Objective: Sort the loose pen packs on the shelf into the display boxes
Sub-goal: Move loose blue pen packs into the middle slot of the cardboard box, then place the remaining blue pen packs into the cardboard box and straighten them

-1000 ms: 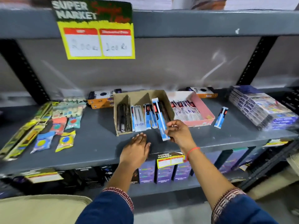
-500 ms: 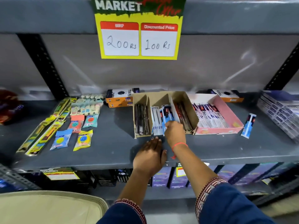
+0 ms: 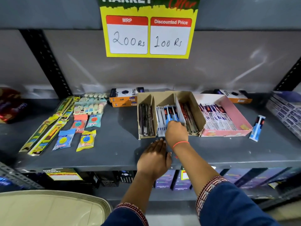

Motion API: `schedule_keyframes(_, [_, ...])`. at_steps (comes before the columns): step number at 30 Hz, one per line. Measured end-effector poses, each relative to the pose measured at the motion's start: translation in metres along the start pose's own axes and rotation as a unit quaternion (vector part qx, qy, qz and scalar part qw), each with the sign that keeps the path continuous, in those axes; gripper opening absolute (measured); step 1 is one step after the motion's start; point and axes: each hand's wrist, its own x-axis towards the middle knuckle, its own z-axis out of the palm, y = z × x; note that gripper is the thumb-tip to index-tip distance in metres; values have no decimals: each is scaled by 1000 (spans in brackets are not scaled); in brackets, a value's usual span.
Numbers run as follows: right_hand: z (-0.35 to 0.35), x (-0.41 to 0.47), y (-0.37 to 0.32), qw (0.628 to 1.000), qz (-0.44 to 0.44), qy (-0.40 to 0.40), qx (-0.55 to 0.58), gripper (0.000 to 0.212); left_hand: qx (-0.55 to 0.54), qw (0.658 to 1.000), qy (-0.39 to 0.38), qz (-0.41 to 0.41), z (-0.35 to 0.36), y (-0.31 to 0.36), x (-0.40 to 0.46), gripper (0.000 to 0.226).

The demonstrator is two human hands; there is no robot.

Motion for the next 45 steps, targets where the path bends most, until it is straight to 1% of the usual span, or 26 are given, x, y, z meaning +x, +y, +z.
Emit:
schedule_keyframes(2, [-4,-5,0,1000,-12,9,-5,29,-3,1000,7,4,1,1,0,42])
schedule_keyframes(7, [-21,-22,12,999,-26,32,6,28,9,999,-33,-14,6,-2,1,50])
schedule_keyframes(12, [-39,-40,38,994,-40,102,28,28,13,998,-48,-30,6,0,2,50])
schedule_keyframes(15, [-48,-44,59,987,-20,150,49,29,12,997,-74,-15,5,9,6,53])
schedule_keyframes(18, [-56,-46,81,969,4,208,133,27,4,994,-106,33,10,32,12,55])
schedule_keyframes(20, [-60,-44,98,953,39,238,183,33,-2,991,-118,62,16,53,18,56])
schedule_keyframes(23, [-64,-40,126,941,90,255,201,38,-3,989,-122,87,24,81,29,56])
schedule_keyframes(27, [-63,-37,168,929,142,271,210,36,5,982,-137,132,31,109,45,57])
schedule_keyframes(30, [-63,-33,195,917,165,288,222,35,4,973,-153,171,36,131,59,59])
schedule_keyframes(32, [-64,-28,212,908,184,297,233,33,-2,970,-164,177,42,145,69,60])
schedule_keyframes(34, [-65,-20,227,910,204,283,226,28,4,968,-177,178,48,154,79,63])
schedule_keyframes(37, [-62,-6,248,927,235,218,194,26,17,963,-190,190,56,152,90,68])
schedule_keyframes(41, [-53,13,265,939,281,112,161,41,11,963,-179,202,62,148,91,70])
schedule_keyframes(43, [-51,20,267,942,289,103,140,42,5,966,-167,199,61,147,91,70])
schedule_keyframes(45, [-51,28,269,941,295,103,132,39,0,967,-163,196,60,148,90,70])
